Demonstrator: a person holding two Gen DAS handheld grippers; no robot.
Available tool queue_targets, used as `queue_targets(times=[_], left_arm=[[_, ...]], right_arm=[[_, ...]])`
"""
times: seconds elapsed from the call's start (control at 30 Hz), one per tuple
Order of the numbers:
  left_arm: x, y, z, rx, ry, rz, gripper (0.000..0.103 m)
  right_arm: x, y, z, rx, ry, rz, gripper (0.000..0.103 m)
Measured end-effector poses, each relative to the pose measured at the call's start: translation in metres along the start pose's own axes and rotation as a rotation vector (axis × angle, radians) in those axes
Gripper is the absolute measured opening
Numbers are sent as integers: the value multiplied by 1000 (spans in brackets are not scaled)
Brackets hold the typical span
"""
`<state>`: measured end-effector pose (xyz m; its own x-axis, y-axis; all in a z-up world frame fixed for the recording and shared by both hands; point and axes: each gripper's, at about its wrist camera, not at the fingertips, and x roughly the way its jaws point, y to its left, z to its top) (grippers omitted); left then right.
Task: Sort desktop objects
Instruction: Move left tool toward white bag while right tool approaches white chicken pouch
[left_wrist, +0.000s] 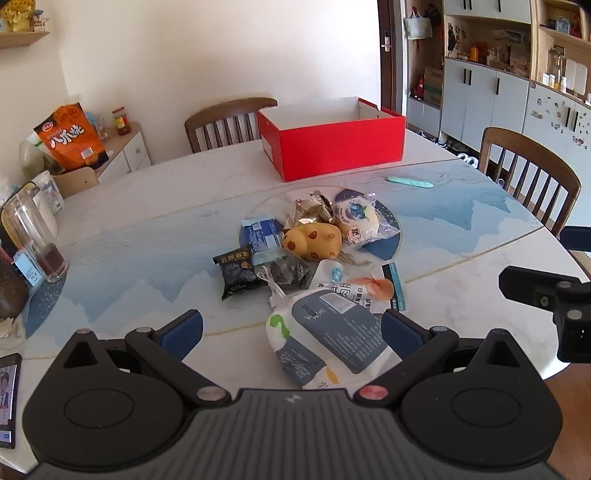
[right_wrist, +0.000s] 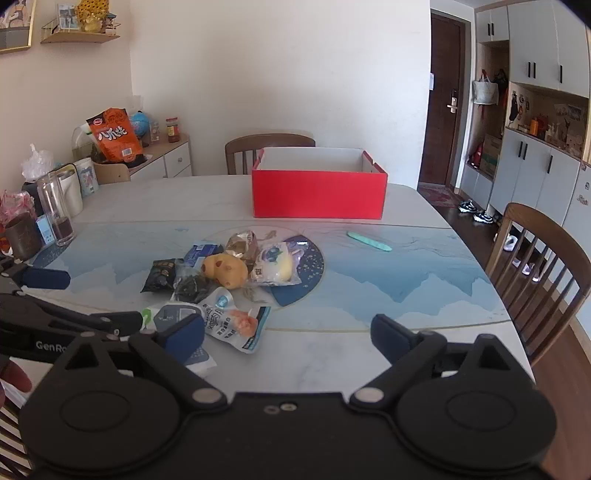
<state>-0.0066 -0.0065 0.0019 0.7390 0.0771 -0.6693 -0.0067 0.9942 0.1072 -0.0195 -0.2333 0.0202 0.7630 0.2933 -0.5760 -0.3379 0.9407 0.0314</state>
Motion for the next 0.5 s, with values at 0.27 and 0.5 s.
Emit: queue_targets(times=[0.27, 0.5], left_arm=[[-1, 1, -4, -60, 10, -19, 103], [0, 3, -8, -99, 1, -15, 103]], right_arm=[[4, 0, 0, -41, -13, 36, 97], [11, 2, 1, -65, -23, 55, 96]])
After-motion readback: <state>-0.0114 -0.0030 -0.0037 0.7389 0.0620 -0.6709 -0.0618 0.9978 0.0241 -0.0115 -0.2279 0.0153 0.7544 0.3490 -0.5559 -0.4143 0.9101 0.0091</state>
